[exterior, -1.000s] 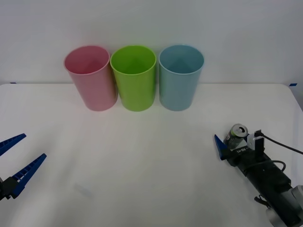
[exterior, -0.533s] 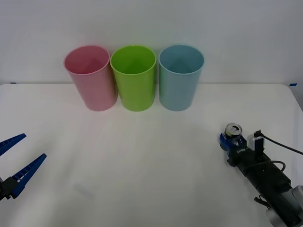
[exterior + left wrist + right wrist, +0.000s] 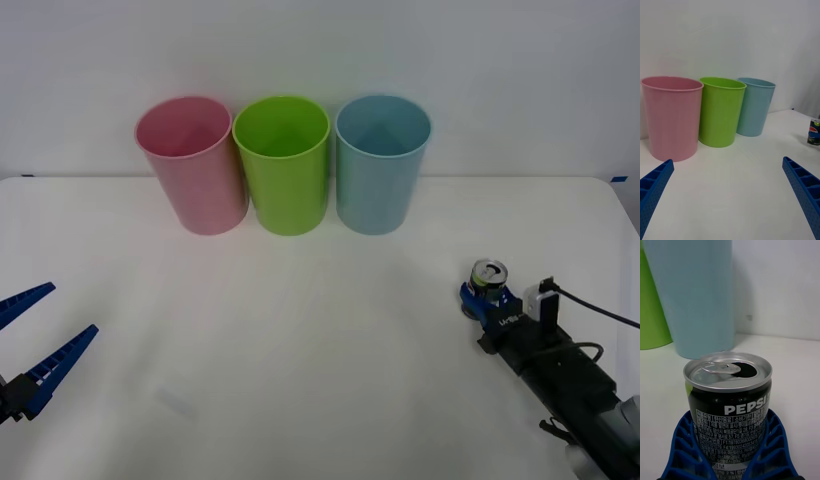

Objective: Grasp the object on the table and drop it into the matching bin: aluminum can to the light blue bin, PET bottle to the pink bin.

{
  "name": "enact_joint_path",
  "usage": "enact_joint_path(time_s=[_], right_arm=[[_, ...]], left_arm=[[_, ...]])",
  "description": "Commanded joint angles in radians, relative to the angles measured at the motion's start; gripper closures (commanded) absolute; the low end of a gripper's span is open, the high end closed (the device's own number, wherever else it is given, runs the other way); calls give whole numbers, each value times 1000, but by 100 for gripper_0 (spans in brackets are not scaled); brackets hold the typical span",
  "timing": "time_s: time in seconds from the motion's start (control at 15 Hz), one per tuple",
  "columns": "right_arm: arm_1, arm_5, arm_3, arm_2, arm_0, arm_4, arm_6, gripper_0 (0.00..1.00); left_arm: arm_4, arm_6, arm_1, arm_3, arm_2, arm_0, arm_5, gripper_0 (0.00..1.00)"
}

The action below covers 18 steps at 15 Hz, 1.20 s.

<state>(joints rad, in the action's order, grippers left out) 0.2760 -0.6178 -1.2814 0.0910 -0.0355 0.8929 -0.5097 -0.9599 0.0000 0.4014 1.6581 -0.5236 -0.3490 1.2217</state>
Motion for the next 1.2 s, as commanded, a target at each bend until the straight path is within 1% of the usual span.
enact_joint_path(time_s=[0.07,0.2,0.33,0.6,1.07,1.2], right_arm=[[3,-2,-85,-8,-37,0,14,100],[6,-2,-164,-16,-70,-2,34,100],[23,1,-242,-39,-98,-2,123,100],[80,10,-406,-77,-130,0,298,100],[166,32,-616,-86,-123,29,583,100],[189,41,-633,-88,-101,29,619,100]], left_arm=[[0,0,0,0,0,0,0,0],[0,0,0,0,0,0,0,0],[0,0,0,0,0,0,0,0],[0,0,0,0,0,0,0,0],[0,0,0,0,0,0,0,0],[0,0,0,0,0,0,0,0]])
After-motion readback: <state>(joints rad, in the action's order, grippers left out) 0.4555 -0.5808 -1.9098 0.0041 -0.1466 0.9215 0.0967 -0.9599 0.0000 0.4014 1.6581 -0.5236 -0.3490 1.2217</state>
